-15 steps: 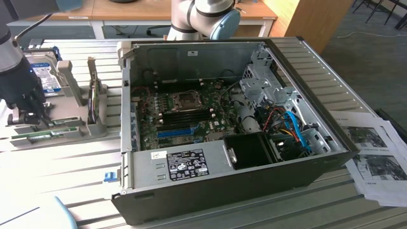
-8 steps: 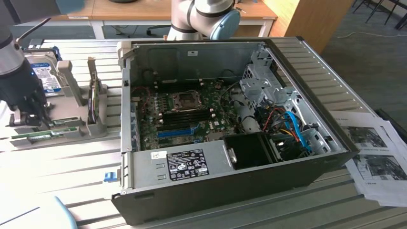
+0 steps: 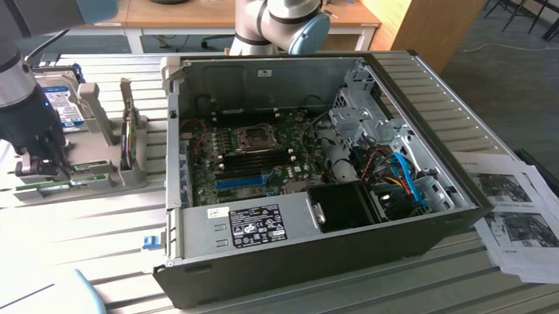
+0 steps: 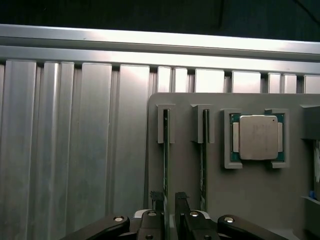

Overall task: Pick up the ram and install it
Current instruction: 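Pick up the ram and move it above insertion slot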

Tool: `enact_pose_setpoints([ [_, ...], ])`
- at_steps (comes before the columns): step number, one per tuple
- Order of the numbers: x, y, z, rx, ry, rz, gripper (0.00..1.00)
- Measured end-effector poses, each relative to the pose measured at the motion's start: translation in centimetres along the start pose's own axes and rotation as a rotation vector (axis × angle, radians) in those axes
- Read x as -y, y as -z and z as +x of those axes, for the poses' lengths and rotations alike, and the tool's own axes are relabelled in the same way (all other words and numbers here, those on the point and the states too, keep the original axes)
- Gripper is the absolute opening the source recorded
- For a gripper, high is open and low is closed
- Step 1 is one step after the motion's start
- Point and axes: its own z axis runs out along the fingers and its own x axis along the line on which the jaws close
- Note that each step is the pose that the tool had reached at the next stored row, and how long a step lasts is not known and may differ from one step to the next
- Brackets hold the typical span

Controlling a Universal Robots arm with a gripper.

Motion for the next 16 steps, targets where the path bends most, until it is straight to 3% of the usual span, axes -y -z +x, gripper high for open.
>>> enact_pose_setpoints([
  [12,0.02,-0.43,0.01,0.0001,0.0,0.0001,0.23],
  [16,0.45,-0.42,0.02,-0.0001,0.0,0.0,0.23],
])
